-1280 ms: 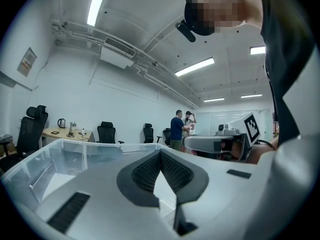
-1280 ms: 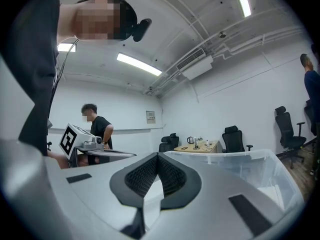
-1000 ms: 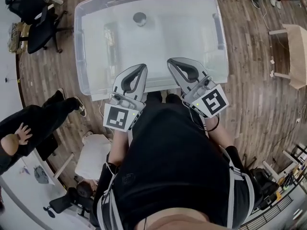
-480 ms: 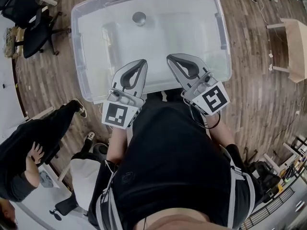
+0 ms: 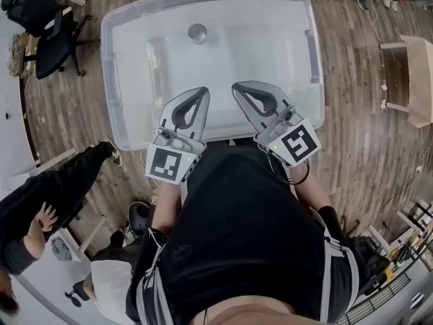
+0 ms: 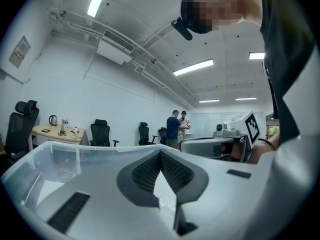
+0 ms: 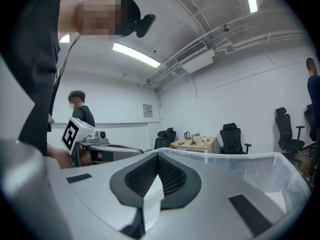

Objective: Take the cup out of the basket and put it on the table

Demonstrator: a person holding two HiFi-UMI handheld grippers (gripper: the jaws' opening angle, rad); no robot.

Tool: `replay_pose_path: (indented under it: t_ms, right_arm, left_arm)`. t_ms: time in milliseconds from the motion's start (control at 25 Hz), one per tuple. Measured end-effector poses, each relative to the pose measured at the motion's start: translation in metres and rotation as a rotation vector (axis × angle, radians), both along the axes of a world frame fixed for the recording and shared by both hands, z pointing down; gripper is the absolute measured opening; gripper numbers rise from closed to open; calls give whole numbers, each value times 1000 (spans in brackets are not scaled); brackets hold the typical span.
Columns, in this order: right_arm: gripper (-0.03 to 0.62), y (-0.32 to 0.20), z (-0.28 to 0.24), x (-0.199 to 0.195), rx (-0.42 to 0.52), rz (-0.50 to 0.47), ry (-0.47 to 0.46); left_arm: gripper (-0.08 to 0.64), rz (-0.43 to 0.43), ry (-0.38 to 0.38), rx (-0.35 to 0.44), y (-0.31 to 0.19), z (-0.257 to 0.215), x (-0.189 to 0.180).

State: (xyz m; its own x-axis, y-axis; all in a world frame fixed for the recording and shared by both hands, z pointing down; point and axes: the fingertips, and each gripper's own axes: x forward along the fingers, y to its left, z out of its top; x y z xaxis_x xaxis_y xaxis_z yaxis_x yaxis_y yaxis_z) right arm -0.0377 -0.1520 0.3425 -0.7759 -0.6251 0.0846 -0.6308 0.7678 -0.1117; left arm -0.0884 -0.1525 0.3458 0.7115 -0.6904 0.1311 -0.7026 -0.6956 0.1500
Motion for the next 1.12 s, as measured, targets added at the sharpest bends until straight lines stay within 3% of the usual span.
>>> replay_pose_path:
  t_ms: [520, 960, 1120]
  right_arm:
    - [17, -31, 10, -22, 15, -118, 107]
    - [20, -62, 56, -49, -19, -264, 319]
    - [63, -73, 75, -60, -33, -291, 376]
  left_arm:
    - [18, -34, -8, -14, -20, 5, -7]
    - [18, -73, -1, -19, -30, 7, -20]
    - [18, -82, 6, -15, -32, 7, -26]
